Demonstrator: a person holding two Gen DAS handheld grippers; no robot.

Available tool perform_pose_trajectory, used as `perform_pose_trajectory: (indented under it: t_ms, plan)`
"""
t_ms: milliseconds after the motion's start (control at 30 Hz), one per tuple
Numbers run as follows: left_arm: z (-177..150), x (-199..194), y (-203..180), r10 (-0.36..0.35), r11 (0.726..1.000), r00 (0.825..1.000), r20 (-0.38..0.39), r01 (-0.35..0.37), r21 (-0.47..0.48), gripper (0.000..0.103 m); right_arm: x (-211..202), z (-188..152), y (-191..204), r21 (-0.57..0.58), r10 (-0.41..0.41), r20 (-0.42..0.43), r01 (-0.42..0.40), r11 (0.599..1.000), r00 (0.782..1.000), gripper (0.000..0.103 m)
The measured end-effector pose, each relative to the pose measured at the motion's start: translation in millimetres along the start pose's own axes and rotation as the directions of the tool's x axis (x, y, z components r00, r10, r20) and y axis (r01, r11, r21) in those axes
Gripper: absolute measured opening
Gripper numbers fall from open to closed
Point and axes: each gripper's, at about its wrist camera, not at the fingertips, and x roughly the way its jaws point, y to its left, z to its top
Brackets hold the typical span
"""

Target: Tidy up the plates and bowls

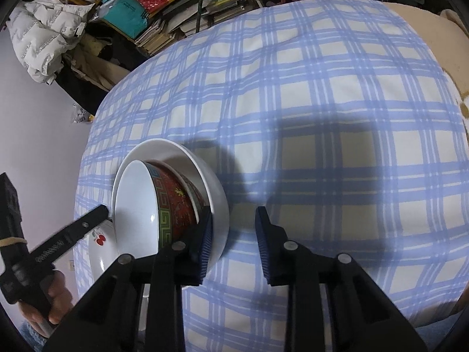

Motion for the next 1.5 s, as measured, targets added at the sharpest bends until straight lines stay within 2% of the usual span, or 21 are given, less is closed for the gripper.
perform_pose_trajectory:
  t_ms: [100,167,267,400,533,767,1167,1233,1300,1333,1400,1500]
  plan:
    - [1.4,-5.7,1.7,-0.095,0.995,0.995,0.000,0.095,-0.010,0.044,-0.1,0.5,0.4,0.001,0.000,0.000,0.000,1.000,1.000,0.031]
    - [1.3,-5.3,-1.8,-0.105,0.994,0.994,0.000,0.105,0.001,0.044,-0.3,0.4,0.4,0.004,0.001,-0.001,-0.001,1.000,1.000,0.031]
    - [0.8,0.0,-9.0,-0.076,0.997,0.997,-0.009,0.076,0.028,0.044,-0.3,0.1,0.7,0.002,0.000,0.000,0.000,1.000,1.000,0.031]
    - [-0.9,5.3,-12.7,-0.085,0.996,0.996,-0.025,0.086,0.028,0.044,-0.1,0.4,0.6,0.007,0.003,-0.001,-0.003,1.000,1.000,0.031]
    - [-0.1,6.7,-12.5,-0.031,0.998,0.999,-0.010,0.032,0.050,0.043,-0.1,0.5,0.9,0.006,0.004,-0.002,-0.004,1.000,1.000,0.031]
    - [2.3,10.8,-15.1,-0.031,0.995,0.999,-0.034,0.034,0.089,0.043,-0.4,0.4,-0.7,0.009,0.006,-0.003,-0.006,1.000,1.000,0.031]
    - [4.0,16.8,-30.8,0.084,0.982,0.996,-0.016,-0.080,0.170,0.046,0.5,0.7,-0.7,-0.009,-0.006,0.002,0.006,1.000,1.000,0.031]
    - [4.1,17.9,-30.0,0.077,0.984,0.997,-0.025,-0.072,0.164,0.043,1.0,1.0,2.0,-0.024,-0.016,0.002,0.016,1.000,1.000,0.031]
    - [3.1,18.8,-32.0,0.041,0.984,0.999,-0.035,-0.034,0.174,0.024,0.8,1.2,7.1,-0.047,-0.030,0.002,0.030,0.998,1.000,0.029]
    - [2.8,18.8,-33.9,0.042,0.983,0.999,-0.034,-0.035,0.183,0.022,0.6,1.0,9.7,-0.062,-0.037,-0.001,0.037,0.997,0.999,0.026]
    - [1.3,18.4,-39.2,0.043,0.979,0.999,-0.031,-0.036,0.199,0.011,0.2,0.3,15.9,-0.090,-0.040,-0.006,0.039,0.995,0.999,0.015]
    - [1.6,19.7,-43.4,0.045,0.981,0.998,-0.043,-0.036,0.190,0.005,1.5,1.1,27.3,-0.135,-0.079,-0.017,0.076,0.988,0.997,0.009]
